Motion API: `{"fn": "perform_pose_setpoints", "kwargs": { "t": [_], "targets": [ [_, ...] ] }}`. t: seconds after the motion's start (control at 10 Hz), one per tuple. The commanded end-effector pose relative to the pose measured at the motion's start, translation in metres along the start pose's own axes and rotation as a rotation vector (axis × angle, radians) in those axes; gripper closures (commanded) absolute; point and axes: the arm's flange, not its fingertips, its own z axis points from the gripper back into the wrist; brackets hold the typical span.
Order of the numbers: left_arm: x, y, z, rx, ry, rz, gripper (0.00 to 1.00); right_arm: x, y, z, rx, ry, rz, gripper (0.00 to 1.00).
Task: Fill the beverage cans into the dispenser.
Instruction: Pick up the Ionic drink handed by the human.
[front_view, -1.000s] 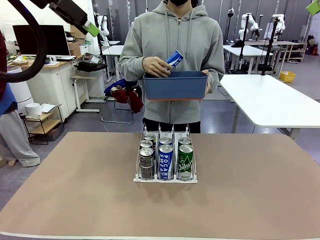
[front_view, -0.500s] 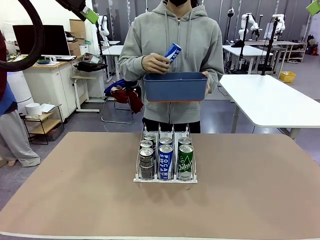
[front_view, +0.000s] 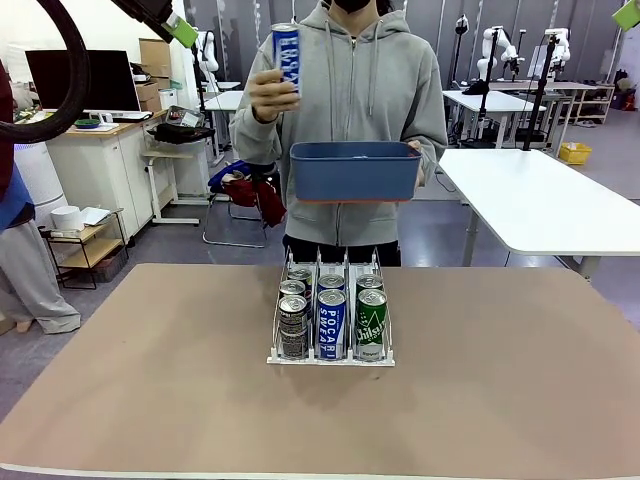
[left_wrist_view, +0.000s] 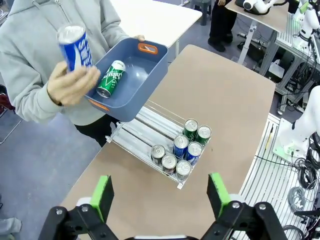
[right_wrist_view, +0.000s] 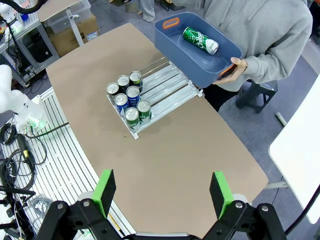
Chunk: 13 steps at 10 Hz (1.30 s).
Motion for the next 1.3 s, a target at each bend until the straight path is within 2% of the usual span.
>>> {"fn": "perform_pose_setpoints", "kwargs": {
  "t": [0.0,1.2],
  "targets": [
    [-0.0004,0.0004,0.0004,0.0,0.0,0.001,0.0,-0.0026,0.0029,-0.0031,0.013,-0.021,0.0,0.0],
    [-0.0004,0.0004,0.0004,0.0,0.0,0.001,0.0,-0.0026,0.0029,-0.0031,0.013,-0.021,0.0,0.0]
  ]
}}
